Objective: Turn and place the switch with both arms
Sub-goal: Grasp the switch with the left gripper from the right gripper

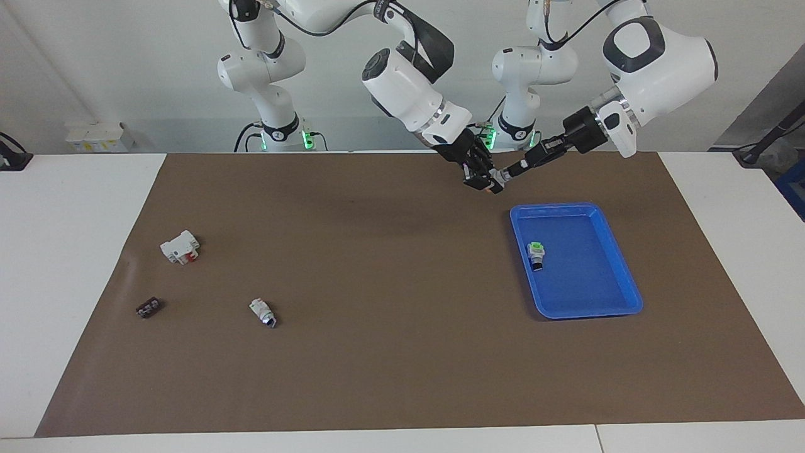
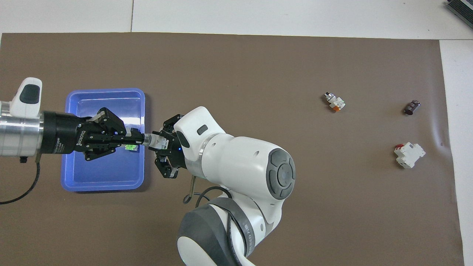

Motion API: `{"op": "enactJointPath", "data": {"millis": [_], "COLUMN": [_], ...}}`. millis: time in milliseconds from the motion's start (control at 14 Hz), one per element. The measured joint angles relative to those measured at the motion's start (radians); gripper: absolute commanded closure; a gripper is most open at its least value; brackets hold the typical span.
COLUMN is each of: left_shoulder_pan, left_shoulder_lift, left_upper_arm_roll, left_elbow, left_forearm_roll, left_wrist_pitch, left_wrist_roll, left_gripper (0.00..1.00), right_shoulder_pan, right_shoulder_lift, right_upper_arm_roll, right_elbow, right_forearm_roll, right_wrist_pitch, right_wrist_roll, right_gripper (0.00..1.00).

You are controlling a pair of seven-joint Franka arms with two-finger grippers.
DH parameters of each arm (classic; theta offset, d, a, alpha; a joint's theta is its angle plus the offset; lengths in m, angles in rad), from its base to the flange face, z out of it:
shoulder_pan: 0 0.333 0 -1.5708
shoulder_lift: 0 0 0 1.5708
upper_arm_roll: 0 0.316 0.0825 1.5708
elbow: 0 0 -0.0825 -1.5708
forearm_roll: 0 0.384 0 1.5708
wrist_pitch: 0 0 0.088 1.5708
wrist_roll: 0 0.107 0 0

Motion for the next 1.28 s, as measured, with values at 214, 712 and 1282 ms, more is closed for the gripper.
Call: {"op": "enactJointPath", "data": {"millis": [214,712,1282], "left_shoulder_pan": [0.0,0.0,-0.01], "left_shoulder_lift": [-0.002,-0.003,-0.004], "left_upper_arm_roll": [-0.003,-0.016,-0.039], "left_elbow": [0.02,0.053,0.077], "left_forearm_roll": [0.003,0.017,0.094], "left_wrist_pitch": [0.0,0.007,0.038], "left_wrist_roll": [-0.225,-0.722,-1.197], "left_gripper": [1.0,1.0,1.0], "right_shoulder_pan": [-0.002,-0.004,-0.004], "right_shoulder_lift": [-0.006,-0.015,-0.009], "right_upper_arm_roll": [-0.003,-0.009,-0.009], "right_elbow": [0.009,0.02,0.021], "right_forearm_roll": [0.0,0.0,0.0], "right_wrist_pitch": [0.001,0.001,0.022], "right_wrist_roll": [0.0,0.0,0.0], "right_gripper": [1.0,1.0,1.0]}}
